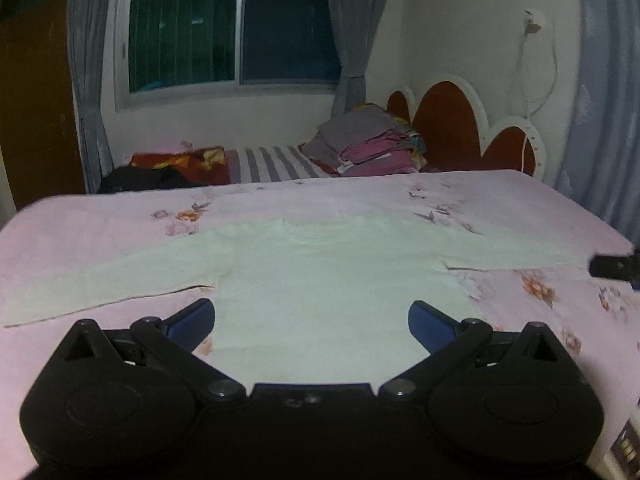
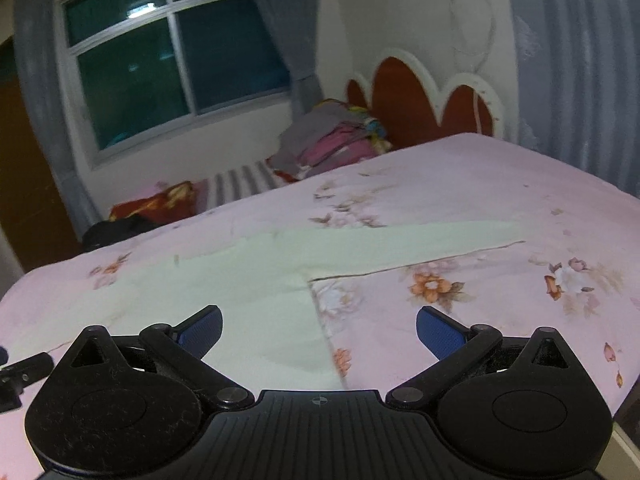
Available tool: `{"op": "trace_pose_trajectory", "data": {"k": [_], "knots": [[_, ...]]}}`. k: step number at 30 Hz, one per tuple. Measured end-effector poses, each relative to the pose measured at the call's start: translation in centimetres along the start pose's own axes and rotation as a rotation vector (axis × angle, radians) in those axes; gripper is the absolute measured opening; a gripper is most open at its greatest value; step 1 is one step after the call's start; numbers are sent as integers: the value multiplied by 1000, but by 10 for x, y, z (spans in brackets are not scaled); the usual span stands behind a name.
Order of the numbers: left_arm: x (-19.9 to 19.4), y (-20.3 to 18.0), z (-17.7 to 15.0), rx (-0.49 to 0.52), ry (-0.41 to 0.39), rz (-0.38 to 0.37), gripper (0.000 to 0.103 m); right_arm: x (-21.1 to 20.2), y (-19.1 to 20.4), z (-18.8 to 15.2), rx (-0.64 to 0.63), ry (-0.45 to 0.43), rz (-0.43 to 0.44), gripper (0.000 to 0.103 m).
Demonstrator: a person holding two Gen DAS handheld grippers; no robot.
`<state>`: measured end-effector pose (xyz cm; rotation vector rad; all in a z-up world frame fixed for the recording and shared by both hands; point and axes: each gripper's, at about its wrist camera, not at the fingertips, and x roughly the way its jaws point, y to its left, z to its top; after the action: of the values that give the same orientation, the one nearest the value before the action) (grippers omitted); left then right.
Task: Fold small clothes
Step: 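Reach the right tool to the sweater's side edge and grasp it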
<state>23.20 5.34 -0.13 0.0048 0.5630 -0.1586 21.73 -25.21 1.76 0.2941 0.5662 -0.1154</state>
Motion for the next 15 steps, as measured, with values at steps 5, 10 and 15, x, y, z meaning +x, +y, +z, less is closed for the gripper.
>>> {"op": "trace_pose_trajectory", "data": {"k": [5,10,15], "knots": [[39,-9,4,0,32,-22,103,16,-29,14,26,0,-59,65],[70,-19,6,-1,64,-20,103,47,-75,33,103,-15,-112,49],[109,-23,14,-39,126,37,103,106,-151,60,239,-12,-169,39]]}}
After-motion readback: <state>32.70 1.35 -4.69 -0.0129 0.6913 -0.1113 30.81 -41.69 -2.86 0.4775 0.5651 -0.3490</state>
